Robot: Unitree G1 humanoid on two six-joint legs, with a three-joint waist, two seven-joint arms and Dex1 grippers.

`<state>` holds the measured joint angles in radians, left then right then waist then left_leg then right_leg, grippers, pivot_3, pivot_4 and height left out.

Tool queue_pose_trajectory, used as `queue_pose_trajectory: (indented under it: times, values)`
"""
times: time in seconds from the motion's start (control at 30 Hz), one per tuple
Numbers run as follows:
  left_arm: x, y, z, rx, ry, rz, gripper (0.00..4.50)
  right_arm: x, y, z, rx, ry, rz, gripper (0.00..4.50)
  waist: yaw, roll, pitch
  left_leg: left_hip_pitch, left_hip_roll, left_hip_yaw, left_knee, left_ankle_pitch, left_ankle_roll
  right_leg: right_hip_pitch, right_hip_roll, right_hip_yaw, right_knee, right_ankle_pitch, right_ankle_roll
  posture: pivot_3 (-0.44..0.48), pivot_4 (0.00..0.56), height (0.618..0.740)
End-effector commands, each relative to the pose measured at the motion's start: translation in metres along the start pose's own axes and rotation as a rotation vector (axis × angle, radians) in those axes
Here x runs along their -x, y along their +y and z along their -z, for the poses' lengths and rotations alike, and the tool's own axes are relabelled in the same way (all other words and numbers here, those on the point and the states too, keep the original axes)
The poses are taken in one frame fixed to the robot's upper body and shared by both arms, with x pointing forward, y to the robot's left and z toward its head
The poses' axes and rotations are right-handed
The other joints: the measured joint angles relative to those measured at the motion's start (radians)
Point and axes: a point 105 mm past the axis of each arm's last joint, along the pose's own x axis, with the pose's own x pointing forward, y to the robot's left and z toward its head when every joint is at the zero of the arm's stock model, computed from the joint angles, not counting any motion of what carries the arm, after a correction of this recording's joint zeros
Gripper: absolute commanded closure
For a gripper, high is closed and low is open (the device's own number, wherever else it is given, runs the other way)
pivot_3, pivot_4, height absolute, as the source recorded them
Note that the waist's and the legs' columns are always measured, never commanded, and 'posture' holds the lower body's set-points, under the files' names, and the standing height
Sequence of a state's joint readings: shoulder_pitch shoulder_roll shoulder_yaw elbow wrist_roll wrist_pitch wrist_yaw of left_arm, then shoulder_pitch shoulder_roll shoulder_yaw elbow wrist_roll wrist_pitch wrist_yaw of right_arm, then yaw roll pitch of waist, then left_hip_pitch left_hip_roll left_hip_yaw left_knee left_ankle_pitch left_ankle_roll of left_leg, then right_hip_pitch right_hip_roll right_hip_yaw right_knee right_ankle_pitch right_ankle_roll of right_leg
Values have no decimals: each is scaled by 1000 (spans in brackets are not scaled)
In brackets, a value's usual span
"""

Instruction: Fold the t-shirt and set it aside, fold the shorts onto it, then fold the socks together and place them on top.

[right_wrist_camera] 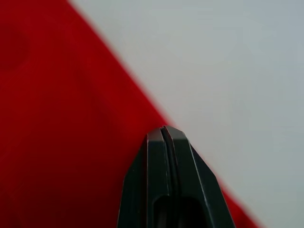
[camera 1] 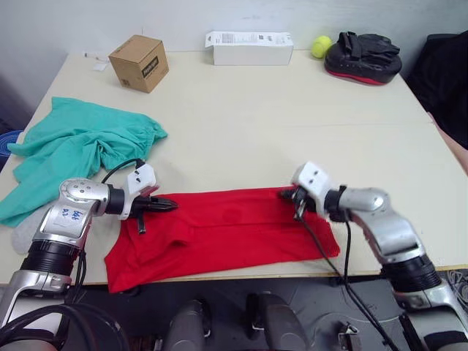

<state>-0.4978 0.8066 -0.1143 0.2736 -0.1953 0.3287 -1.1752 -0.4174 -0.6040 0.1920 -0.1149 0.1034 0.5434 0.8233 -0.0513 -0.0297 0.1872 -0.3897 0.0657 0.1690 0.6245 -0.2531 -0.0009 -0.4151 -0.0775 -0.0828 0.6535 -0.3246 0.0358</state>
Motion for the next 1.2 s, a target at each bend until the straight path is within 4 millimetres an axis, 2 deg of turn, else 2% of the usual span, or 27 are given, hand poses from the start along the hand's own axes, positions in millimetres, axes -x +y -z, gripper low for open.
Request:
queue_pose_trajectory:
  times: [0.03,0.2,0.3,0.37,0.43,0.5,0.57,0.63,0.73,0.87,1.0,1.13,1.2]
  values:
    - [0,-4,24,69,87,7,4477,13,-2,11,28,72,19,4500,0,2,-1,0,0,1,0,-1,1,0,0,0,0,0,1,0,150,740]
    - [-2,-4,24,69,85,12,4477,57,-35,41,54,199,140,4500,8,1,-1,1,0,1,3,-8,3,2,0,0,-1,-1,1,0,150,740]
    - [-4,-5,23,68,80,20,4477,74,-47,48,37,215,186,4500,9,1,-1,1,0,1,4,-9,3,2,0,1,-1,-1,1,0,150,740]
    - [-5,-5,22,69,72,25,4477,81,-50,44,20,179,197,4500,8,1,-1,1,0,1,4,-9,3,2,0,1,-1,-1,1,0,150,740]
    - [-6,-6,18,67,52,34,4477,85,-47,26,-8,72,175,4500,9,2,-1,2,0,1,4,-8,3,2,0,1,0,-1,1,0,150,740]
    - [-5,-9,8,64,9,50,4477,93,-37,1,-25,-61,118,4500,11,2,0,2,0,1,4,-8,4,2,0,1,0,-1,1,0,150,740]
    - [-2,-11,-2,64,-36,58,4477,104,-24,-16,-9,-135,60,4500,15,3,0,1,1,1,3,-6,7,1,1,1,0,-1,1,0,150,740]
    - [3,-14,-17,57,-90,73,4477,116,-7,-22,19,-160,7,4500,24,3,1,0,1,1,3,-7,7,1,1,1,0,-2,3,0,150,740]
    - [10,-20,-36,42,-146,87,4477,127,10,-22,31,-144,-9,4500,28,0,2,-1,0,0,4,-8,5,1,1,1,-1,-3,5,0,150,740]
    - [11,-23,-54,23,-184,93,4477,128,15,-19,34,-124,11,4500,26,-2,3,-3,-1,0,7,-9,5,2,0,1,-3,-3,7,0,150,740]
    - [3,-32,-76,-5,-215,158,4477,116,13,-13,78,-92,41,4500,24,-4,4,-3,-1,1,7,-9,7,2,0,2,-5,-3,8,0,150,740]
    - [4,-39,-95,-35,-262,213,3625,103,0,-13,62,-93,79,4500,22,-4,4,-2,-1,2,6,-8,5,2,0,3,-3,-3,8,0,150,740]
    - [7,-45,-103,-51,-284,243,2957,97,-6,-12,40,-75,66,4109,21,-4,4,-2,-1,2,7,-8,4,1,1,3,-2,-3,7,0,150,740]
